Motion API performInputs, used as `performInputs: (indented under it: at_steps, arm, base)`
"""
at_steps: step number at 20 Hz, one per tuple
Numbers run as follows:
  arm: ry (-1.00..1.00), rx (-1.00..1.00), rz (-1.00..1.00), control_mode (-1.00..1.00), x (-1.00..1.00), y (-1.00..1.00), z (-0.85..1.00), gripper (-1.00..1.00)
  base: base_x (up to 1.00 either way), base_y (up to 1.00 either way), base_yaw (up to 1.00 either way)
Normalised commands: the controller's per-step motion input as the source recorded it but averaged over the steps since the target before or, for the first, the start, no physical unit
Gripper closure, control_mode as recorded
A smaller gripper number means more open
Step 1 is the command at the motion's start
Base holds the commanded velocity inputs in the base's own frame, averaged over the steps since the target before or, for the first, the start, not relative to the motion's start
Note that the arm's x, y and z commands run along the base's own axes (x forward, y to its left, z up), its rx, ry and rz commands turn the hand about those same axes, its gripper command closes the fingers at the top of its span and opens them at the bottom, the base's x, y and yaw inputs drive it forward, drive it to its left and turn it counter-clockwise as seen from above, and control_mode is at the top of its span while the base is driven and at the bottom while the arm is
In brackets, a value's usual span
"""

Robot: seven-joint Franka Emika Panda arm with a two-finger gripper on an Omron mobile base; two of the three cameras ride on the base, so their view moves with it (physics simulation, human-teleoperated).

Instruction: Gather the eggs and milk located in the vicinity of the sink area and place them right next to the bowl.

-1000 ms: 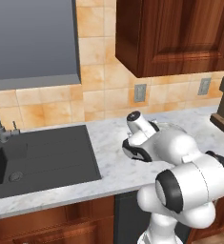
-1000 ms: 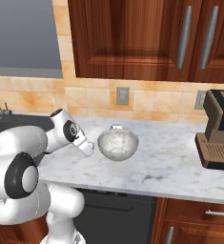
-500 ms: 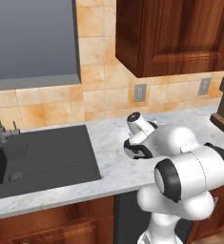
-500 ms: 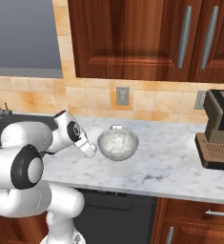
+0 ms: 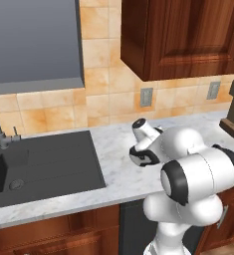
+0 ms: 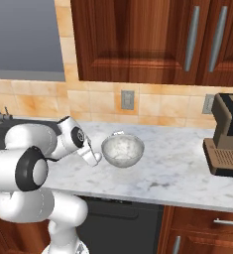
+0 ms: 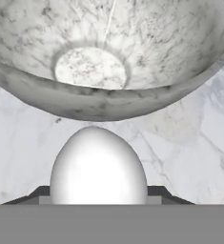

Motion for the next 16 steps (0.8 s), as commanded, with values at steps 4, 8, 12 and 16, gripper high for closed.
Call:
performInputs:
  at_steps: [4, 8, 12, 16]
  arm:
    - [-0.01, 0.0, -0.14, -1.0, 0.0, -0.1, -0.16, 1.0]
    - [-0.02, 0.0, -0.13, -1.0, 0.0, -0.05, -0.13, 1.0]
    - [-0.09, 0.0, -0.08, -1.0, 0.02, 0.0, -0.14, 1.0]
    - [-0.1, -0.02, -0.04, -1.0, 0.07, 0.0, -0.16, 1.0]
  base:
    - [0.0, 0.0, 0.0]
    - [0.0, 0.0, 0.0]
    - [0.0, 0.0, 0.0]
    - [0.0, 0.0, 0.0]
